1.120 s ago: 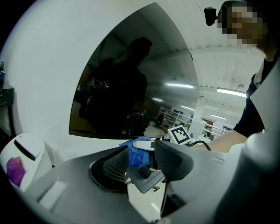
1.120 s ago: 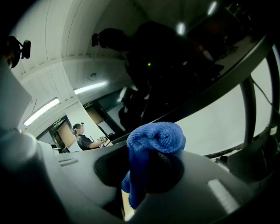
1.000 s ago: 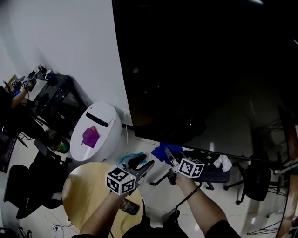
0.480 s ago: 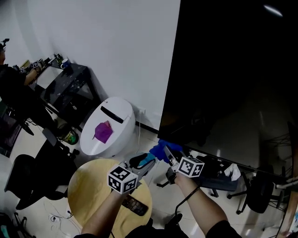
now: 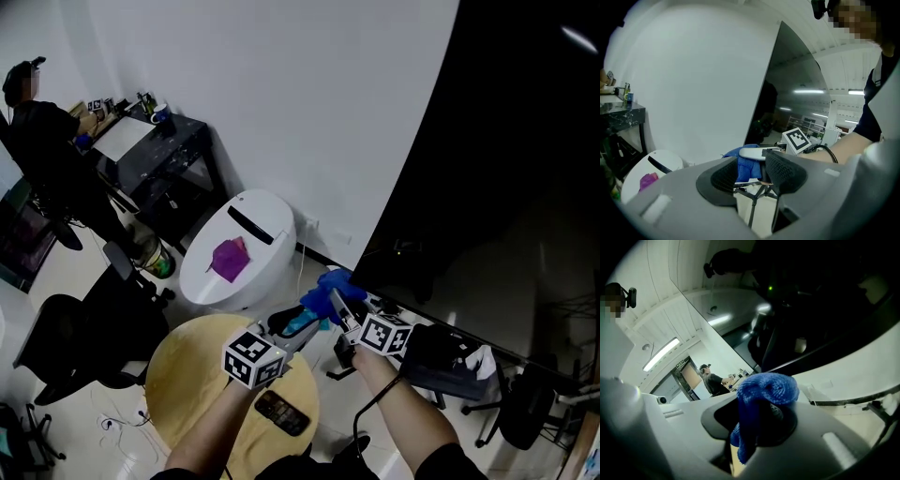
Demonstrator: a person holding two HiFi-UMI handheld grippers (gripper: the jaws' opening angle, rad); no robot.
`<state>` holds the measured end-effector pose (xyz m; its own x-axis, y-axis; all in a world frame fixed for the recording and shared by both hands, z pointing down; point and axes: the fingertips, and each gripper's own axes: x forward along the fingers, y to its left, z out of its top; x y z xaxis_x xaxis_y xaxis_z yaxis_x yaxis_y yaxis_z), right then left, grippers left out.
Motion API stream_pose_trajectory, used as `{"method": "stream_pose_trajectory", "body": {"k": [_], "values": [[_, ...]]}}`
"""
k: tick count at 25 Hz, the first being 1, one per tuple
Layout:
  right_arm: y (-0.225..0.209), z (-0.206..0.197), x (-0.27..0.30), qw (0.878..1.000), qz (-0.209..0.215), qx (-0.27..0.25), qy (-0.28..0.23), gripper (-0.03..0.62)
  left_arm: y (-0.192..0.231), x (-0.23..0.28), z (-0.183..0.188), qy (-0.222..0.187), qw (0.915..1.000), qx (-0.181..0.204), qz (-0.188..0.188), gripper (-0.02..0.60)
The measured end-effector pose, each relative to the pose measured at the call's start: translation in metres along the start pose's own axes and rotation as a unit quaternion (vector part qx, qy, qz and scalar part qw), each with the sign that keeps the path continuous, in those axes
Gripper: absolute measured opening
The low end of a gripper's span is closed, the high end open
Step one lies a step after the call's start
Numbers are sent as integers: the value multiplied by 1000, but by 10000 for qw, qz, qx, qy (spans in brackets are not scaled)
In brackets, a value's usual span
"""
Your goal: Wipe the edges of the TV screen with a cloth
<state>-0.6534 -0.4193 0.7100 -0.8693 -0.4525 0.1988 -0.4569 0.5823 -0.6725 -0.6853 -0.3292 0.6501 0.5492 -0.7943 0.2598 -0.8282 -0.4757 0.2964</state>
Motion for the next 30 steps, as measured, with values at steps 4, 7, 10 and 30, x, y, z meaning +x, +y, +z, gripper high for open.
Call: {"method": "stream_pose_trajectory", "body": {"k": [4, 7, 10, 30], "values": [[22, -3, 10, 9993, 322, -174, 95, 75, 9, -6, -1, 157, 9996, 222, 90, 175], [48, -2, 8, 9942, 681, -794, 263, 75, 16, -8, 1, 326, 9977, 575, 180, 186], [75, 4, 2, 9827, 1081, -1442, 417, 75, 17, -2, 4, 506, 9947, 891, 52, 287], [146, 11, -46, 9492, 2345, -1602, 1356, 233, -24, 17, 17, 467, 9890, 1213, -703, 138]]}}
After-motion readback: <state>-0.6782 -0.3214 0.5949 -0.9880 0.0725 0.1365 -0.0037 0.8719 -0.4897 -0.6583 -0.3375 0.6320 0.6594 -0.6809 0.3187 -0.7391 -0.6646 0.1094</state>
